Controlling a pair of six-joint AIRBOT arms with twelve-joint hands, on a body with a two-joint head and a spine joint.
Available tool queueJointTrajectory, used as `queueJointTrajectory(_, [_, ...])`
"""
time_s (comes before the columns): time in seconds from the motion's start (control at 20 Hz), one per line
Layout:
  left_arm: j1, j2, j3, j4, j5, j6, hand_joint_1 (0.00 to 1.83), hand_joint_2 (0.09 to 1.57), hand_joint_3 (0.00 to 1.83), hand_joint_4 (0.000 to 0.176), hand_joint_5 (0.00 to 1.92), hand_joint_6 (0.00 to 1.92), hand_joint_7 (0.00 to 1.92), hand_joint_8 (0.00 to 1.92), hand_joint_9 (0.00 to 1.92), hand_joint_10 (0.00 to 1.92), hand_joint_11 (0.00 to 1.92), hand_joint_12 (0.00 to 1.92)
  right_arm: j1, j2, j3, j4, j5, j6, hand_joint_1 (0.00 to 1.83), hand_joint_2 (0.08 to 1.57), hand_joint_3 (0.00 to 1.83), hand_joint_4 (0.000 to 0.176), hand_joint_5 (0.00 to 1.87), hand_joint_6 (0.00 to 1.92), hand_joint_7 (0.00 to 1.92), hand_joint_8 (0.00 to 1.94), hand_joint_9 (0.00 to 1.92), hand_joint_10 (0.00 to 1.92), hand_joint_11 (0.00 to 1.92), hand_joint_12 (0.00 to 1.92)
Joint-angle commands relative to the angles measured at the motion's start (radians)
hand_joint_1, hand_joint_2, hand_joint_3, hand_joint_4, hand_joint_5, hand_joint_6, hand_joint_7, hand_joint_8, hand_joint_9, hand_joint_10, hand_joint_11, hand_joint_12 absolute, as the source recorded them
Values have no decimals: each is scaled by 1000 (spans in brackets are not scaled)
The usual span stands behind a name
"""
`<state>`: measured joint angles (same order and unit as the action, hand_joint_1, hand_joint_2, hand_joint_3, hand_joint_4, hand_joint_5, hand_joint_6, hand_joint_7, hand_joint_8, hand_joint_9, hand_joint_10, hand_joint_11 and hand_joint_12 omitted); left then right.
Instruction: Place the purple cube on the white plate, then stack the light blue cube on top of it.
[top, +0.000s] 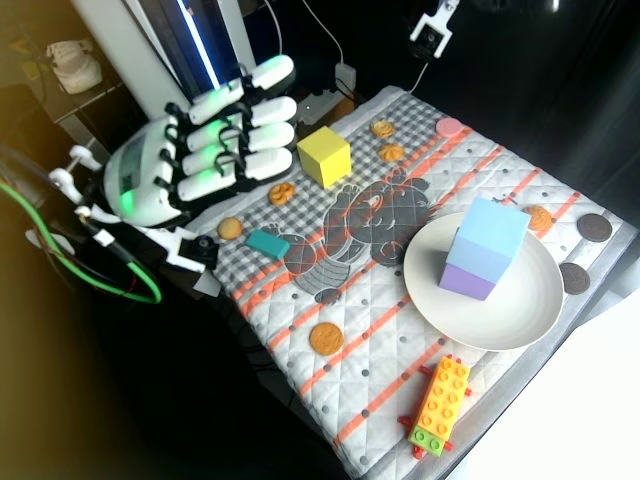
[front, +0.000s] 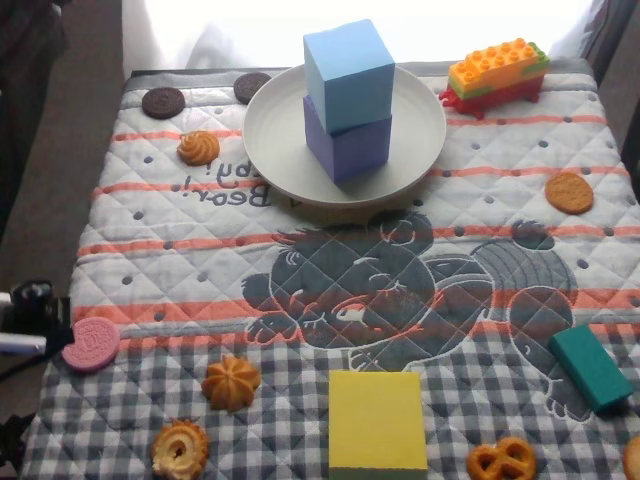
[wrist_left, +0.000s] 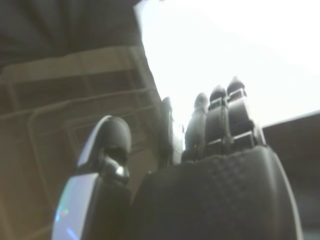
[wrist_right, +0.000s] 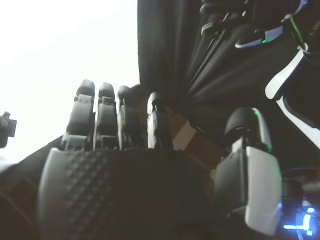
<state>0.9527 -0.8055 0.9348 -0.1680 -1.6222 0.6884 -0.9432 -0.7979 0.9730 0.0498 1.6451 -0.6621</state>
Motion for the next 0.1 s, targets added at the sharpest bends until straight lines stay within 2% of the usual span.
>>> queueJointTrajectory(0.0, [-8,-2,2,-2,-110,-29,659,1426,4,131,419,1702,251,21,514,168,458,1248,9,-4,2,24,119,30,7,1332,0,0,293,33,385,49,376,0,0,910])
queueJointTrajectory(0.05, [-13,-5,2,-3,-110,-50,628,1435,2,167,415,1777,377,39,399,125,142,1410,9,-9,3,28,119,40,57,1388,0,6,491,41,549,37,506,14,0,472])
